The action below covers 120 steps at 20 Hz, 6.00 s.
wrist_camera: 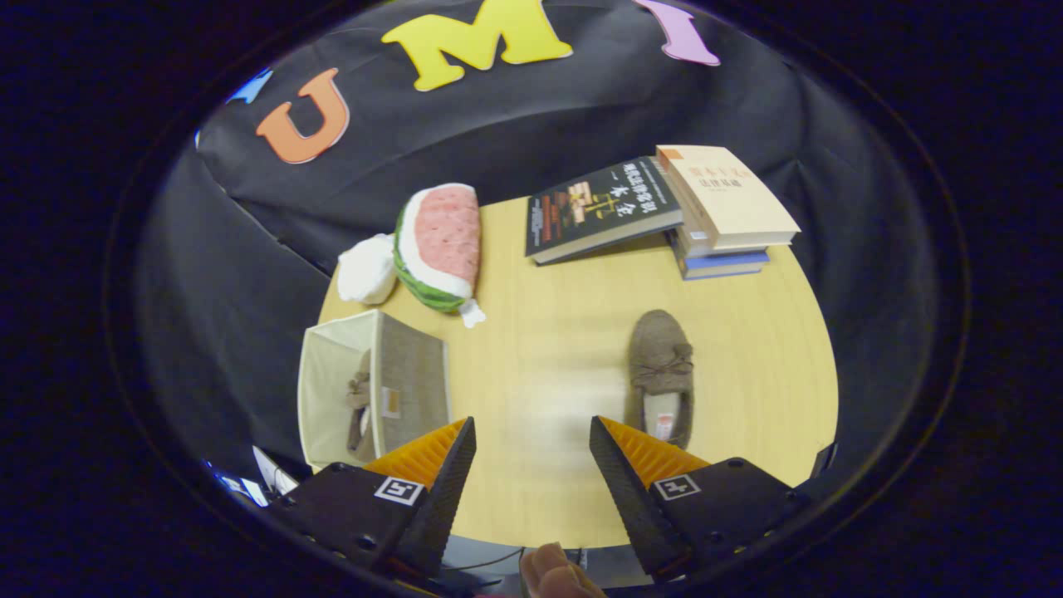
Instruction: Open the storage box then place both shoes into the box .Put the left shoe in first, then the right shoe, with the right side of both shoes facing outward in a uniform manner.
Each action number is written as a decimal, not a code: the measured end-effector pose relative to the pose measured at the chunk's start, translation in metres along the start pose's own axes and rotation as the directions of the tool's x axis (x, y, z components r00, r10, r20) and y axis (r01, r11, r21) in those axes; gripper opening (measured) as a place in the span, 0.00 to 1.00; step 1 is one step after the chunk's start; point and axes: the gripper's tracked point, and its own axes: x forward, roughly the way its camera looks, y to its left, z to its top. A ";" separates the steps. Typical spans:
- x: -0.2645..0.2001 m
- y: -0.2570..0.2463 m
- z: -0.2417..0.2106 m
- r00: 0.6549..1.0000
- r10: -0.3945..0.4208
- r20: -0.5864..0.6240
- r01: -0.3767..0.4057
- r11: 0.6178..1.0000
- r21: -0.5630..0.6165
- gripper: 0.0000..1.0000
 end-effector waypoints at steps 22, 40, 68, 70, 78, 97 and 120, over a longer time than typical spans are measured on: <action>0.125 -0.160 -0.059 0.939 -0.195 -0.283 0.224 0.972 0.072 0.50; 0.043 -0.118 -0.062 0.954 -0.160 -0.255 0.209 0.961 0.179 0.01; -0.002 0.252 -0.040 0.986 0.130 -0.104 -0.134 0.991 -0.027 0.01; 0.019 0.257 -0.045 0.991 0.090 -0.097 -0.093 0.996 -0.020 0.01; 0.080 0.257 -0.036 1.000 -0.003 0.025 0.003 1.000 0.002 0.01; -0.068 0.210 -0.024 0.941 0.151 0.302 -0.095 0.977 -0.191 0.80; -0.342 0.013 -0.024 0.353 -0.002 0.936 0.182 0.981 -0.067 0.95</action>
